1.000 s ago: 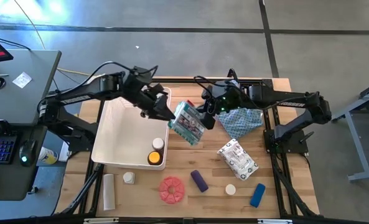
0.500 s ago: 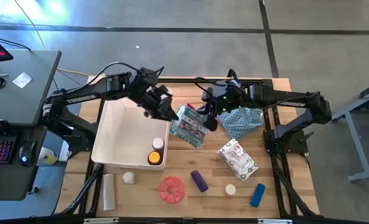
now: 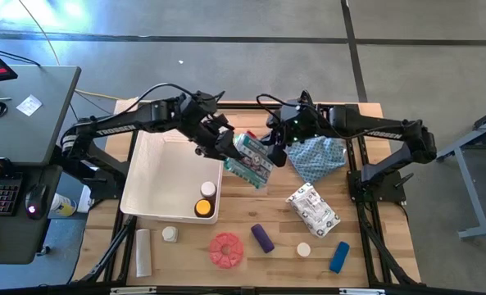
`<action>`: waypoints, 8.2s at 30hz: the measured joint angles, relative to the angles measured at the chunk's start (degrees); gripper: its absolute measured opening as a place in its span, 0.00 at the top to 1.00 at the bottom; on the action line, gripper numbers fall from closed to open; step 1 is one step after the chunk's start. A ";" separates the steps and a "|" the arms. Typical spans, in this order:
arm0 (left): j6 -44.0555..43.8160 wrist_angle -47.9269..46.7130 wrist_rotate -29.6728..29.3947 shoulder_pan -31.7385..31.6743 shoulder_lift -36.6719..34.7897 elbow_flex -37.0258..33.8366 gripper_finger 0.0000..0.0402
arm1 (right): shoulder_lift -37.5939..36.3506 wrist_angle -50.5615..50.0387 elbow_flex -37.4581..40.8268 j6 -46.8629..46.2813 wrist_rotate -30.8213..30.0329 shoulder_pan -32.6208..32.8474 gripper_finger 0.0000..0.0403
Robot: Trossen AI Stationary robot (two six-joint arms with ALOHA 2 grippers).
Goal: Pick & place medical supplies in basket/bin
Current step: Put the blue first aid kit into the white bin
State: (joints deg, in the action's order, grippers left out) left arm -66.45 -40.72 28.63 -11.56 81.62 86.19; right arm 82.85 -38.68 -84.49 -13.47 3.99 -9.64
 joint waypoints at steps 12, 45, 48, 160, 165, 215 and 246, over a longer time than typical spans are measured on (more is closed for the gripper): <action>3.43 3.83 -2.36 -0.06 1.18 0.02 0.38 | 0.00 -0.08 0.00 -0.14 -0.16 -0.14 1.00; 31.99 -15.31 11.40 -13.02 -11.99 0.05 0.43 | -4.74 -8.36 0.13 0.00 -12.19 -0.19 0.58; 33.32 -17.57 10.99 -15.16 -14.49 0.09 0.43 | -5.11 -9.20 0.00 -0.04 -12.95 -0.50 0.58; 87.13 -33.22 -10.23 -3.05 -0.34 -22.56 0.07 | -5.03 -5.36 0.04 -7.23 -9.36 -1.58 0.58; 87.12 -35.60 -10.24 -3.05 -0.34 -22.56 0.12 | -5.03 -5.18 0.02 -7.28 -9.24 -1.58 0.58; 84.54 -32.72 -20.84 -3.05 -0.43 -22.50 0.18 | -5.03 -5.20 0.02 -8.58 -7.04 -1.58 0.58; 87.61 -22.50 -15.23 -3.14 0.63 -27.83 0.28 | -4.66 -3.40 0.02 -12.98 -7.85 -1.58 0.58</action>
State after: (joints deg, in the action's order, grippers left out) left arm 21.16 -63.22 13.40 -14.70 82.25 58.37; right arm 78.19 -42.07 -84.47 -26.46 -3.85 -11.22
